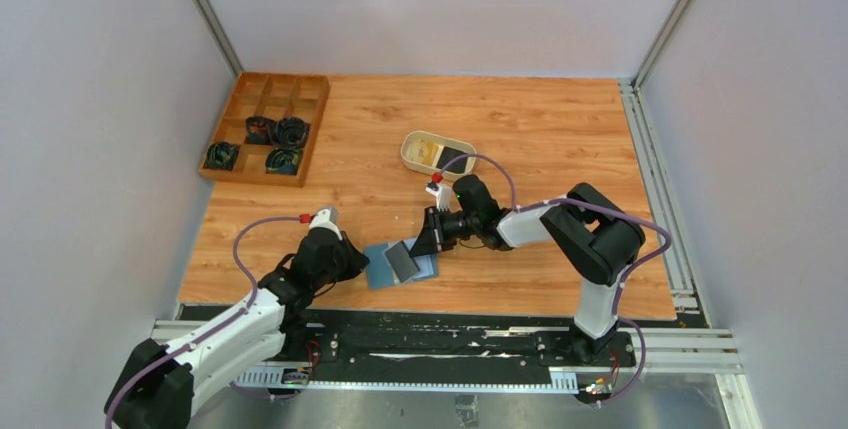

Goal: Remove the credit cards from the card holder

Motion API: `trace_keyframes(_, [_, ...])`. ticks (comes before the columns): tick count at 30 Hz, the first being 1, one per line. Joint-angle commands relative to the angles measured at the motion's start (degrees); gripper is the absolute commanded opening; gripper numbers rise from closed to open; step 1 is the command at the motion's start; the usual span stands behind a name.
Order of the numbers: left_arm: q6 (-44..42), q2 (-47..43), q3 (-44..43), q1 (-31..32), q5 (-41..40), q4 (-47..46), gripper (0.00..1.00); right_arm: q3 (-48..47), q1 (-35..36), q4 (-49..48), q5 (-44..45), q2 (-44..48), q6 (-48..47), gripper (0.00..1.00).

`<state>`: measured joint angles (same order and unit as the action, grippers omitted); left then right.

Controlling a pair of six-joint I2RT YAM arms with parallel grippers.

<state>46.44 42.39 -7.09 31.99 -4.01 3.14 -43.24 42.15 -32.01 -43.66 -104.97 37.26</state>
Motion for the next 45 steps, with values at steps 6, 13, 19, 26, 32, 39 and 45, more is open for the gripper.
trace_keyframes(6, [-1.3,0.6,-0.5,-0.3,-0.5,2.0,0.00,0.9,-0.8,-2.3,-2.0,-0.9,0.9,0.10])
trace_keyframes(13, [-1.3,0.7,-0.4,-0.3,-0.5,1.9,0.00,1.3,-1.7,-1.8,-2.6,0.0,0.8,0.00])
trace_keyframes(19, [-1.3,1.0,-0.4,-0.3,-0.4,1.7,0.00,1.4,-1.9,-1.8,-2.9,0.1,0.9,0.00])
trace_keyframes(26, [-1.3,1.1,-0.5,-0.3,-0.5,1.6,0.00,2.8,-4.5,-4.1,-3.8,1.5,3.0,0.00])
trace_keyframes(32, [-1.3,1.2,-0.4,-0.4,-0.5,1.5,0.00,4.2,-7.4,-3.6,-4.9,3.0,2.4,0.00])
trace_keyframes(39, [-1.3,1.5,-0.5,-0.3,-0.6,1.5,0.00,4.3,-9.3,-0.6,-5.3,5.6,0.9,0.00])
trace_keyframes(45, [-1.4,1.8,-0.4,-0.4,-0.6,1.3,0.00,3.8,-10.0,1.3,-6.0,7.5,0.3,0.00])
